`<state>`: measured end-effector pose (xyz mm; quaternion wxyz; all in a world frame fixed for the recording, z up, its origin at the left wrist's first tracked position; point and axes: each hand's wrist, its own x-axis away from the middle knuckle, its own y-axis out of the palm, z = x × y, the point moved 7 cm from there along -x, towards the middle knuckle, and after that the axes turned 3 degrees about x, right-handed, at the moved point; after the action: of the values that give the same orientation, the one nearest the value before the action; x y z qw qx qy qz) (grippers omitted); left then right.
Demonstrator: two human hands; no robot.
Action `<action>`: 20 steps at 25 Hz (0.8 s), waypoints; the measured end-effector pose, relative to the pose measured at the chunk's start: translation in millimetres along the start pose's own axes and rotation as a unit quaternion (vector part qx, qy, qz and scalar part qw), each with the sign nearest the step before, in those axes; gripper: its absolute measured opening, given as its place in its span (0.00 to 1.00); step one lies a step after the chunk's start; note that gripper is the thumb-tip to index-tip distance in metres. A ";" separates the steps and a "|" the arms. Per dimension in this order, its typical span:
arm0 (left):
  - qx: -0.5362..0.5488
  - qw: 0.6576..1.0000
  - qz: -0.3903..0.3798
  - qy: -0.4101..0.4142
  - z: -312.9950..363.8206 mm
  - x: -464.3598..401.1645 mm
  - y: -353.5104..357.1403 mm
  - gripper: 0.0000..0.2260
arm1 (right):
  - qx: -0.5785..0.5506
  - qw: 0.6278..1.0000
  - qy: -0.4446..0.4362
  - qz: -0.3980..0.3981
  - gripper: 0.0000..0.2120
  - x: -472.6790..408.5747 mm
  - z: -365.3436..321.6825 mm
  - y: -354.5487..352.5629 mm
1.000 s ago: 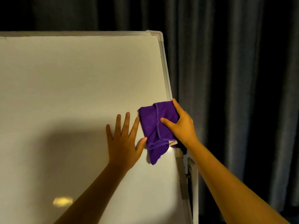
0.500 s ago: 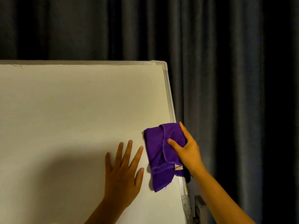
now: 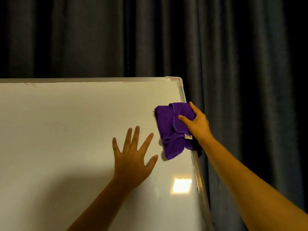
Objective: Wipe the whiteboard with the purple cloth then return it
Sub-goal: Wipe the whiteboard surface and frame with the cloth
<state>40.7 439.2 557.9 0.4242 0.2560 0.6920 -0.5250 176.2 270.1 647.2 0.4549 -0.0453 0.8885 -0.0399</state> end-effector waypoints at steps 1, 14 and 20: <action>-0.006 1.000 0.012 -0.016 -7.1 -13.1 1.6 0.34 | 0.003 1.000 -0.003 0.005 0.34 -9.5 -4.6 0.4; 0.038 0.998 0.041 -0.026 14.6 17.8 0.6 0.34 | -0.023 0.996 0.085 -0.010 0.29 165.6 52.2 -21.4; 0.048 0.998 0.027 -0.022 33.9 61.2 -14.9 0.33 | 0.024 0.995 0.099 -0.021 0.30 214.6 41.3 -40.3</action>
<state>8.4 396.9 510.1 0.4402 0.2831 0.6496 -0.5515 86.6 203.8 455.0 0.3650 -0.0491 0.9266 -0.0753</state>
